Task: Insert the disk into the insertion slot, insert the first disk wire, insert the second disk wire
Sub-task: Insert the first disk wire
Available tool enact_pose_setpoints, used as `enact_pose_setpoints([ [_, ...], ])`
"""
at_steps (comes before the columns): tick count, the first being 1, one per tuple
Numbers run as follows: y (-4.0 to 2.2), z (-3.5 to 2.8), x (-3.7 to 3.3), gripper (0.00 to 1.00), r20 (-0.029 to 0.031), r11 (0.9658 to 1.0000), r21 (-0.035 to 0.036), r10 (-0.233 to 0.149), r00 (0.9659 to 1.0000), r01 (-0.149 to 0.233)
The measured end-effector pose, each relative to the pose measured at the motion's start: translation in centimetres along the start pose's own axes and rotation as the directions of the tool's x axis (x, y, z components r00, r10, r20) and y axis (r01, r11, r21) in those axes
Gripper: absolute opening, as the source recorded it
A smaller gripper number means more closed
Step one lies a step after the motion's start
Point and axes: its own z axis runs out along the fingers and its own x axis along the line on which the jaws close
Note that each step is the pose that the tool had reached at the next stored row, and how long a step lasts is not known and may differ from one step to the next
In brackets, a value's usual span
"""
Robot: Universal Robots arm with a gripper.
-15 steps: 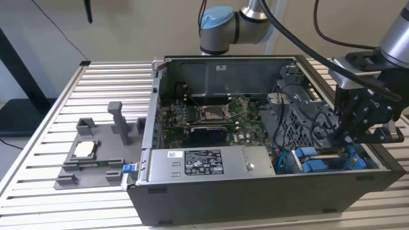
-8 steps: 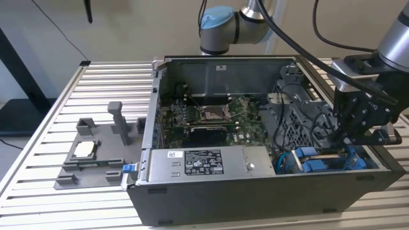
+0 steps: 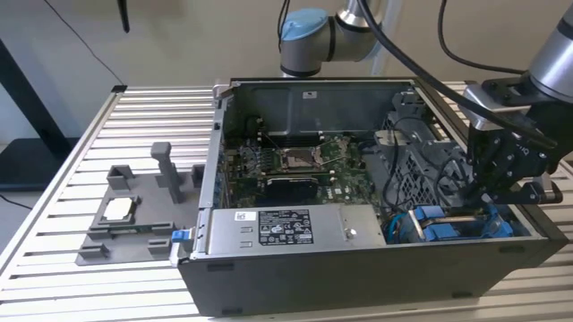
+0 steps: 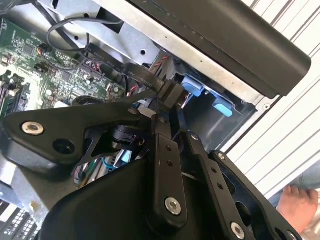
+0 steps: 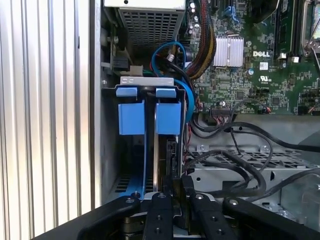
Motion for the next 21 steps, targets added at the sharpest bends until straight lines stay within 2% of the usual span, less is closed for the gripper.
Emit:
enact_pose_setpoints([
  [7,0.00,0.21,0.01,0.19,0.0000,1.0000,0.0000,0.000,1.0000,0.000],
  [13,-0.01,0.63,0.03,0.19,-0.0007,1.0000,0.0000,0.000,1.0000,0.000],
  [21,-0.01,0.68,0.04,0.19,-0.0001,1.0000,0.0000,0.000,1.0000,0.000],
])
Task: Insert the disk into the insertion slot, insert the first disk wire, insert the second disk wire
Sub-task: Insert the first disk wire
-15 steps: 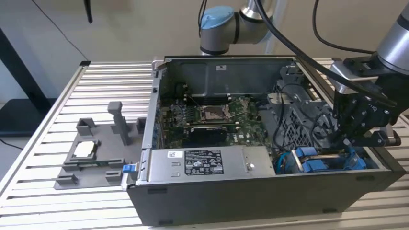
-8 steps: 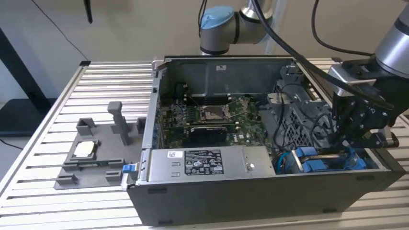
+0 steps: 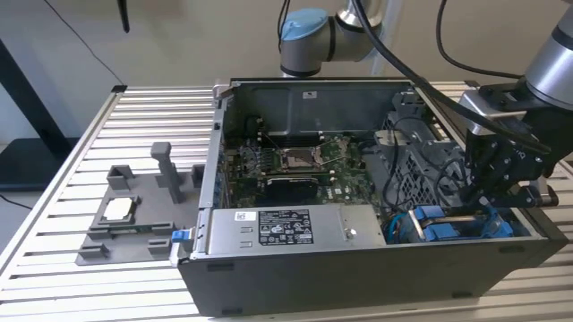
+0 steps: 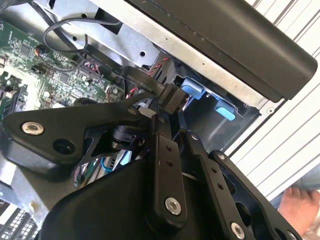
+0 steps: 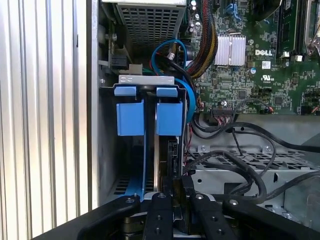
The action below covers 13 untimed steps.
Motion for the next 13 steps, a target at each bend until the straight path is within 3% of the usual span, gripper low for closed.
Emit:
enact_pose_setpoints([
  [3,0.00,0.05,0.00,0.20,0.0008,1.0000,0.0000,0.000,1.0000,0.000],
  [4,0.00,0.04,0.00,0.27,0.0006,1.0000,0.0000,0.000,1.0000,0.000],
  [5,0.00,0.00,0.00,0.27,0.0001,1.0000,0.0000,0.000,1.0000,0.000],
  [6,0.00,-0.25,-0.02,0.27,0.0002,1.0000,0.0000,0.000,1.0000,0.000],
  [13,0.01,-3.42,-0.18,0.27,0.0001,1.0000,0.0001,0.000,1.0000,0.000],
])
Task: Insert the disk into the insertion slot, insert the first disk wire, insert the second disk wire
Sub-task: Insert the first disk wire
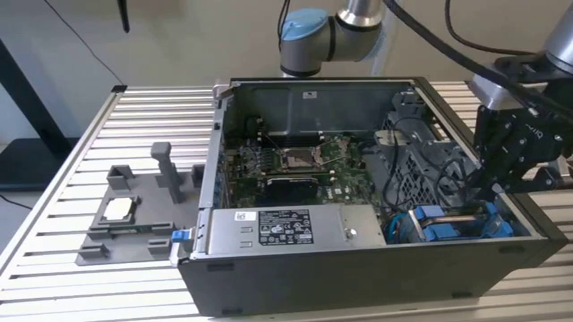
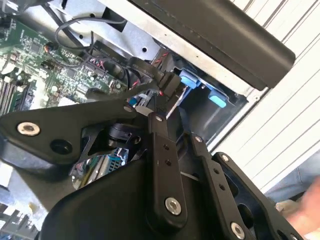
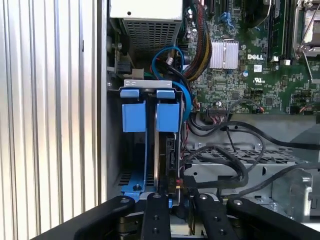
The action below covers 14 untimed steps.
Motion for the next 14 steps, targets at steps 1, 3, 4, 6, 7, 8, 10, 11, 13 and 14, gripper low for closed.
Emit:
enact_pose_setpoints([
  [1,0.00,-0.45,-0.02,0.27,-0.0001,1.0000,0.0000,0.000,1.0000,0.000],
  [3,-0.01,-1.38,-0.07,0.27,-0.0001,1.0000,0.0000,0.000,1.0000,0.000],
  [4,-0.01,-1.82,-0.09,0.27,0.0000,1.0000,0.0000,0.000,1.0000,0.000],
  [6,-0.02,-2.19,-0.11,0.27,0.0002,1.0000,-0.0005,0.000,1.0000,0.000],
  [7,-0.02,-2.21,-0.11,0.27,0.0005,1.0000,-0.0006,0.000,1.0000,0.000],
  [8,-0.02,-2.23,-0.11,0.27,0.0004,1.0000,-0.0006,0.000,1.0000,0.000],
  [10,-0.02,-2.29,-0.11,0.27,0.0004,1.0000,-0.0006,0.000,1.0000,0.000],
  [11,-0.03,-2.31,-0.12,0.27,0.0001,1.0000,-0.0006,0.000,1.0000,0.000],
  [13,-0.19,-2.31,-0.12,0.27,-0.0001,1.0000,-0.0007,0.000,1.0000,0.000],
  [14,-0.33,-2.29,-0.12,0.27,0.0000,1.0000,-0.0007,0.000,1.0000,0.000],
])
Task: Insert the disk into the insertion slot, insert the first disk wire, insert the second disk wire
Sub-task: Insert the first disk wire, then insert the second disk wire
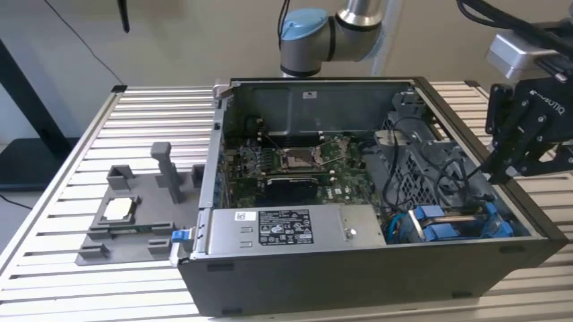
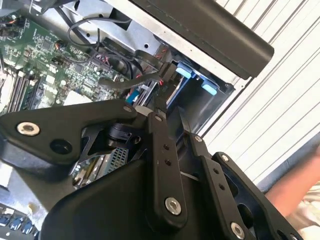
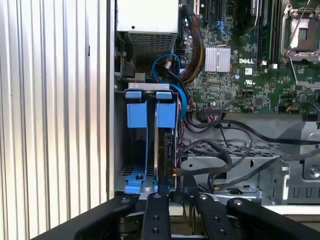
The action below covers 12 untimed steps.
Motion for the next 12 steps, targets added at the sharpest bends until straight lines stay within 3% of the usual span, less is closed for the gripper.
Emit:
enact_pose_setpoints([
  [4,-0.98,0.06,0.00,0.27,0.0005,1.0000,-0.0029,0.000,1.0000,0.000],
  [6,-1.52,0.10,0.00,0.27,0.0056,1.0000,-0.0060,0.000,1.0000,0.000],
  [9,-2.23,0.16,-0.01,0.27,0.0233,0.9999,-0.0104,0.001,0.9997,0.000],
  [12,-2.73,0.25,0.00,0.27,0.0461,0.9999,-0.0122,0.001,0.9989,0.000],
])
